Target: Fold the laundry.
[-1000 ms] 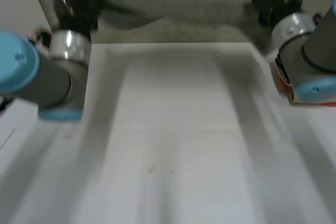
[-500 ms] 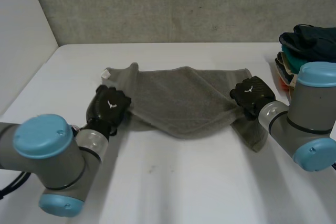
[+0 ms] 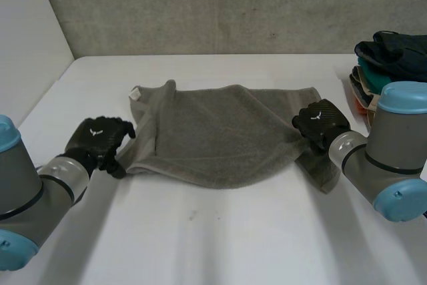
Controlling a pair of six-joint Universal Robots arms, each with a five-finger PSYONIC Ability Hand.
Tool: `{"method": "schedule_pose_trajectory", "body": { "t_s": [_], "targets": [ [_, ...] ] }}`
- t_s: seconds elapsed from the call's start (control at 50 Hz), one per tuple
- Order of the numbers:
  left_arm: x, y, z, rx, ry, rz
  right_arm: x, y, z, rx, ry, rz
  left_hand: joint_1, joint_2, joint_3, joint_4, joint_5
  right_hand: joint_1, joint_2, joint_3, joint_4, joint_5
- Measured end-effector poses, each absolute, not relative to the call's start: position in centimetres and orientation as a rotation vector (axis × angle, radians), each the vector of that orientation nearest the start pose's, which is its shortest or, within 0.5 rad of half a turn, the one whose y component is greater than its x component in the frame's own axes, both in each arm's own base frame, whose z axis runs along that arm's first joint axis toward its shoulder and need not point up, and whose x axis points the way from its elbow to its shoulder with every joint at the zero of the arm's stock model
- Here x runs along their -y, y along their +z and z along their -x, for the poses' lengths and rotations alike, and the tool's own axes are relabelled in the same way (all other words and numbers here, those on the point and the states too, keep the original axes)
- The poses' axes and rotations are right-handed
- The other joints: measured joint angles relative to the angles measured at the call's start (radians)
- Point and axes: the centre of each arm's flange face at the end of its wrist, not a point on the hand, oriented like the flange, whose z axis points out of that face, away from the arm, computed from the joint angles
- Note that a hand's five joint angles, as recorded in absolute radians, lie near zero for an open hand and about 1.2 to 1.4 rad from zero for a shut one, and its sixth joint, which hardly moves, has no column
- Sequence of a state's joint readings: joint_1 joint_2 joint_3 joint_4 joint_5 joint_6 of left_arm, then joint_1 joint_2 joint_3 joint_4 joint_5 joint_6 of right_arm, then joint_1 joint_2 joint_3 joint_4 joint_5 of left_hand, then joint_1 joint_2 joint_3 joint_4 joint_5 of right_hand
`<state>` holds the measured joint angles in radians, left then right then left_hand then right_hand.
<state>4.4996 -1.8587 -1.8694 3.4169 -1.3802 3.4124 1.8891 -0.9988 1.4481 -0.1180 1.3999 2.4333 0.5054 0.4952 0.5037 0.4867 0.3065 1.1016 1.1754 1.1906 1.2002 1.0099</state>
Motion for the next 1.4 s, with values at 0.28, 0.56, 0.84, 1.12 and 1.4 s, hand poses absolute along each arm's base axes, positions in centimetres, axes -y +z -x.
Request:
{"method": "schedule_pose_trajectory", "body": {
  "t_s": [0.28, 0.56, 0.84, 1.12, 1.4],
  "targets": [
    [28.4, 11.7, 21.2, -2.625, -1.773, -0.822, 31.6, 15.2, -25.8, -2.217, -1.871, 1.423, 0.188, 0.179, 0.171, 0.191, 0.194, 0.0, 0.0, 0.0, 0.0, 0.0],
    [30.6, 14.7, 21.8, -2.483, -1.973, -0.771, 33.9, 16.8, -26.3, -2.173, -1.951, 1.288, 0.653, 0.699, 0.685, 0.709, 0.673, -0.192, -0.228, -0.235, -0.243, -0.229],
    [28.5, 18.8, 22.3, -2.369, -2.121, -0.769, 35.2, 19.2, -24.8, -2.193, -2.034, 1.185, 0.653, 0.7, 0.685, 0.709, 0.673, -0.861, -0.94, -0.955, -0.961, -0.938],
    [28.3, 20.2, 22.4, -2.321, -2.176, -0.767, 27.1, 17.7, -20.9, -2.45, -1.603, 1.191, 0.653, 0.702, 0.689, 0.71, 0.673, -0.485, -0.556, -0.57, -0.579, -0.562],
    [28.6, 20.0, 22.3, -2.322, -2.174, -0.764, 27.9, 13.3, -21.9, -2.319, -1.679, 1.239, 0.653, 0.702, 0.689, 0.71, 0.673, -0.564, -0.653, -0.668, -0.679, -0.682]
  ]
}}
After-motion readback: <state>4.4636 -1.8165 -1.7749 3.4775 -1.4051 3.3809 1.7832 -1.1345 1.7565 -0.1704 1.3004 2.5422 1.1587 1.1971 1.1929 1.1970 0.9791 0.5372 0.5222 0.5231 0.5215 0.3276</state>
